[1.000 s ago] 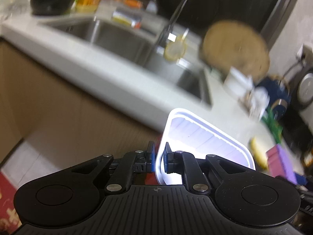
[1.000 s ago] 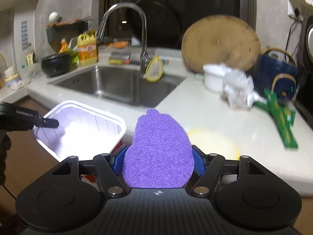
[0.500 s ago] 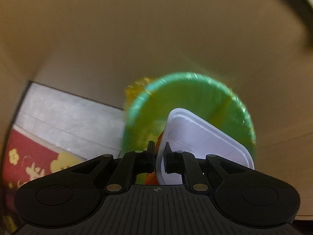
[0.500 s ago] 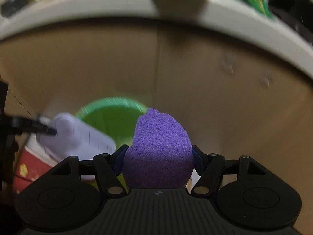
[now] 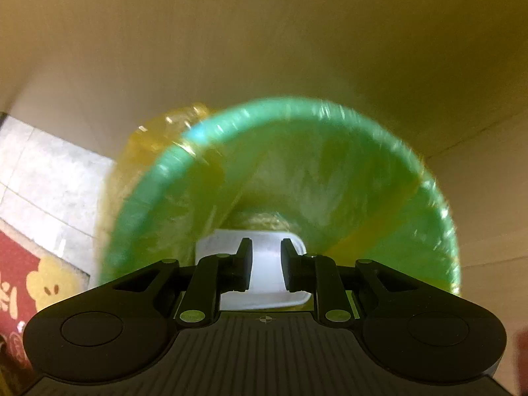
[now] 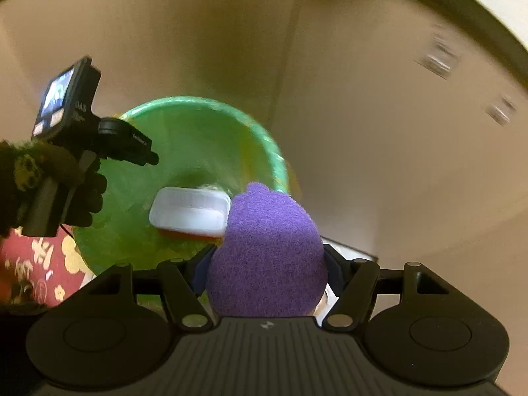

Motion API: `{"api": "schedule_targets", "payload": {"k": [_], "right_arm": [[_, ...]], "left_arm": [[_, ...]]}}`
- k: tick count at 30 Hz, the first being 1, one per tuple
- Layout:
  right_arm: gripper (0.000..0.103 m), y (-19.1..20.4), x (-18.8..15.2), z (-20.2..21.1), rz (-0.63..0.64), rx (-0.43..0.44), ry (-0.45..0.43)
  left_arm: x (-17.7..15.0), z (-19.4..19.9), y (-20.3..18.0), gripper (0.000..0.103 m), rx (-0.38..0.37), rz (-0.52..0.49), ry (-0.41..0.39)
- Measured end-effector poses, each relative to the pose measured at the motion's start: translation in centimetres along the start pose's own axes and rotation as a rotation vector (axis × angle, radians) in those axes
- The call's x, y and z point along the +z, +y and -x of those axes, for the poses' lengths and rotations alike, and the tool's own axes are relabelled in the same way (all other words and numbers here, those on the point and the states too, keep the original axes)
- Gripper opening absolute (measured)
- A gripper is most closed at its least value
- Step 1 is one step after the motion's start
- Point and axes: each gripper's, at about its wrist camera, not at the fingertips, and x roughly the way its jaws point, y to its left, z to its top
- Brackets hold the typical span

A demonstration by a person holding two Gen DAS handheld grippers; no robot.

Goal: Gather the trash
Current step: 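Lower both tools into the green bin and open both grippers to drop tray and sponge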

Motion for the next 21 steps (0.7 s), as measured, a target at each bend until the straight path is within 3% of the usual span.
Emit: {"api": "schedule_targets", "payload": {"k": [5,9,12,16,21], "right_arm": [[0.068,1.7,3.4,-2.3,0.069,0.099,-0.011],[0.069,3.6,6.5,-3.8,0.115,0.207,-0.012],[0.069,4.7,8.1,-4.7,0.146,0.243,0.006],[0.070,4.4,8.6,-4.9,0.155,0.301,0.024],[0.072,4.3,9.6,-4.4,0.191,0.285,0.007]], "left_arm": [[0.6,7.1,2.6,0.021,-0.047,0.132,-0.074],[-0.5,12.9,3.9,0.021,-0.041,0.192,-0.114],[-1.7,16.3,5.4,0.021,-0.011,0.251,-0.134],[-3.1,19.3,6.9,0.021,0.021,0.329,-0.155],[-3.7,21.4,7.3,0.021,0.032,0.354,-0.194]]}}
